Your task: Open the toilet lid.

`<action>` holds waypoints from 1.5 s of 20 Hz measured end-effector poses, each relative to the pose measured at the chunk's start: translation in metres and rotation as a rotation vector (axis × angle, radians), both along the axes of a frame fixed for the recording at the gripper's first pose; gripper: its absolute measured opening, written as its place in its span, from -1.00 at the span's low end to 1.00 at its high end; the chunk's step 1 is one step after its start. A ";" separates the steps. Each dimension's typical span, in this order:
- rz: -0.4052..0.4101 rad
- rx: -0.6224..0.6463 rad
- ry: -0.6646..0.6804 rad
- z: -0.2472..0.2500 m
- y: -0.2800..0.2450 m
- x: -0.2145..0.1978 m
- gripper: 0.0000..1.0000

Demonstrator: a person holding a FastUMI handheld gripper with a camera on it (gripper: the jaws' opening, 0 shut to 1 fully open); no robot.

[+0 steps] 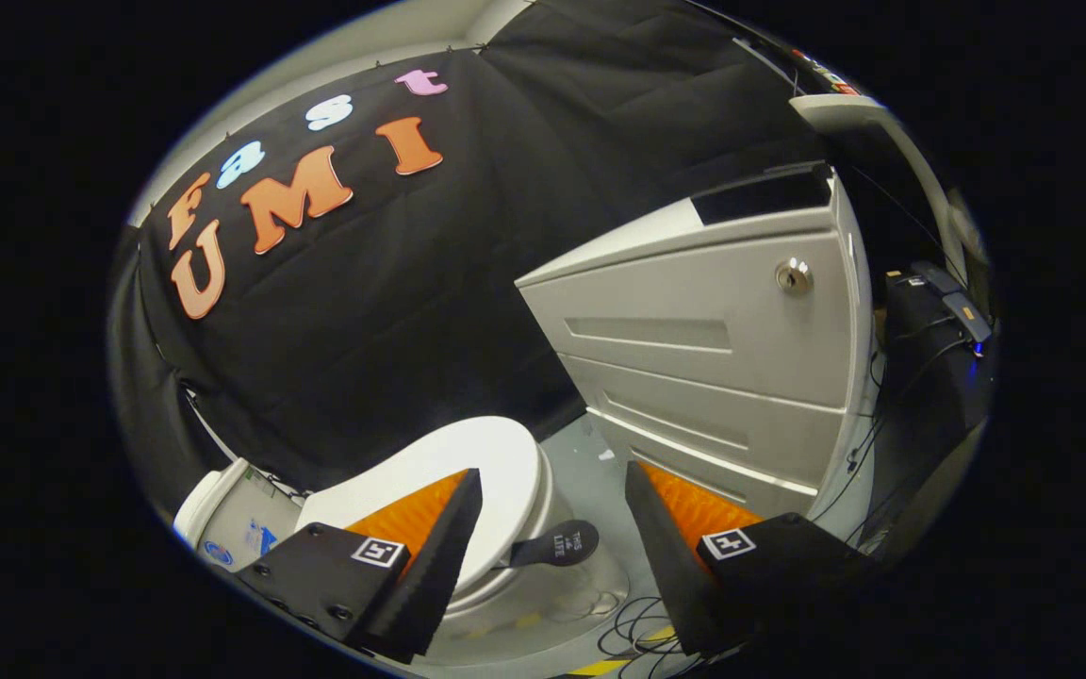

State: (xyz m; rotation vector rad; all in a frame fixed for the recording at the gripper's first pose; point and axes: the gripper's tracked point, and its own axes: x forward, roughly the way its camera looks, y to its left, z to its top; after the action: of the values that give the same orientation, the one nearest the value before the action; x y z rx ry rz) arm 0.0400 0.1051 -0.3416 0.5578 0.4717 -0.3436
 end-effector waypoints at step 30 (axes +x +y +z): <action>0.048 0.358 -0.020 -0.039 0.029 0.007 -0.82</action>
State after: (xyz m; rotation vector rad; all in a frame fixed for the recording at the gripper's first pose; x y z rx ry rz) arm 0.0473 0.1336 -0.3803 0.8952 0.5306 -0.2079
